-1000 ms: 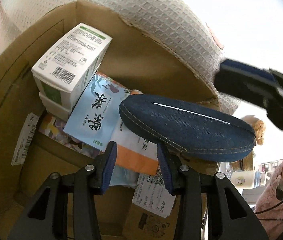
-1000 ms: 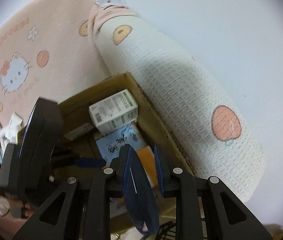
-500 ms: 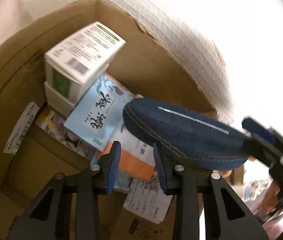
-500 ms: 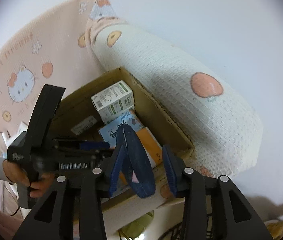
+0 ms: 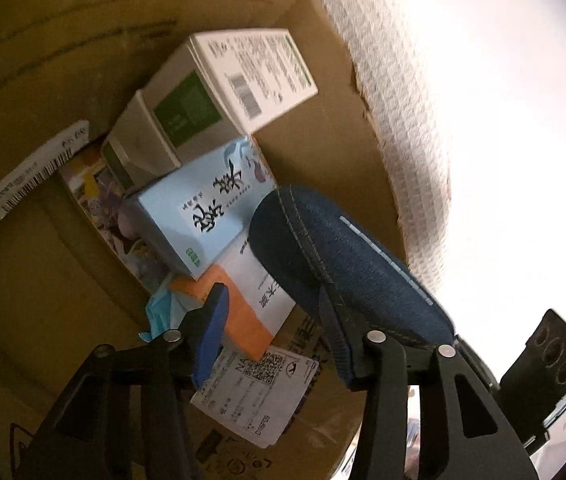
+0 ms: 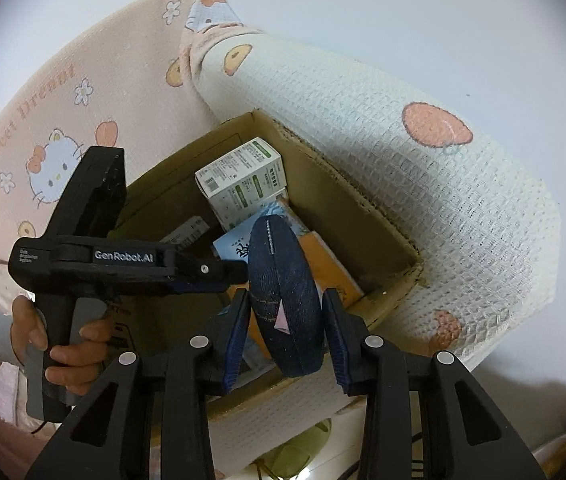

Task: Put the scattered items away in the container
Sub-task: 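Lower the denim case into the box beside the tissue pack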

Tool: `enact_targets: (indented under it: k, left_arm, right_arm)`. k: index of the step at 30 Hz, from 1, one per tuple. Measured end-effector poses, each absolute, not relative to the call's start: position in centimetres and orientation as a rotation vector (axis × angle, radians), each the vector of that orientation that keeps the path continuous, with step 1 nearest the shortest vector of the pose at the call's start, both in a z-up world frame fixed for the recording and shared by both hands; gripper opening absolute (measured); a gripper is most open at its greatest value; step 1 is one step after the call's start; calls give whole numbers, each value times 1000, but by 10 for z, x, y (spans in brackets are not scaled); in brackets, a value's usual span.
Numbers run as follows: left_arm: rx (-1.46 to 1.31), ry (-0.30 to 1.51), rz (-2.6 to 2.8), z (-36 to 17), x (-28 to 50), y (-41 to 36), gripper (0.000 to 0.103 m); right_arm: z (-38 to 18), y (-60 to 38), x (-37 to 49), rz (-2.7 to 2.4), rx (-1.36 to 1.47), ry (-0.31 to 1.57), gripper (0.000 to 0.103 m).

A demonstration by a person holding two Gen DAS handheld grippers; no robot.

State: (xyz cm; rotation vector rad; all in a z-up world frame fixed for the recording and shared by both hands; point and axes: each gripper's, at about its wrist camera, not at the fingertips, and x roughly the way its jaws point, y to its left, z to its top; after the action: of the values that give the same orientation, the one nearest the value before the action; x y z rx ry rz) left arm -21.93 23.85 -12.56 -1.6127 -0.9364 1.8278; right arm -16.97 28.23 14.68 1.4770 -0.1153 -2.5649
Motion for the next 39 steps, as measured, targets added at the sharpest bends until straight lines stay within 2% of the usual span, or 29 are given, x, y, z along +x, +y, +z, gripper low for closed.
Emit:
enact_targets:
  k: [6, 13, 16, 25, 32, 34, 36, 39]
  left_arm:
    - [-1593, -991, 1865, -125, -219, 234, 56]
    - [-1554, -985, 1897, -120, -222, 236, 56]
    - [-1525, -966, 1903, -115, -224, 240, 56]
    - [-1533, -909, 1863, -123, -236, 263, 56]
    - [-1553, -896, 1856, -129, -246, 260, 56]
    - [-1561, -901, 1859, -128, -238, 259, 56]
    - [-1574, -908, 1850, -131, -240, 260, 56]
    - [-1590, -906, 1830, -136, -242, 265, 55]
  right_arm:
    - [136, 285, -177, -2531, 1488, -235, 34]
    - [108, 303, -194, -2404, 1526, -623, 33]
    - [107, 303, -198, -2393, 1520, -664, 33]
    - [123, 308, -209, -2568, 1521, -563, 34]
    - [127, 292, -209, -2685, 1535, -261, 33]
    - [126, 286, -212, -2705, 1565, -172, 10]
    - [121, 279, -218, -2697, 1646, -42, 10]
    - [117, 276, -222, -2659, 1677, -9, 10]
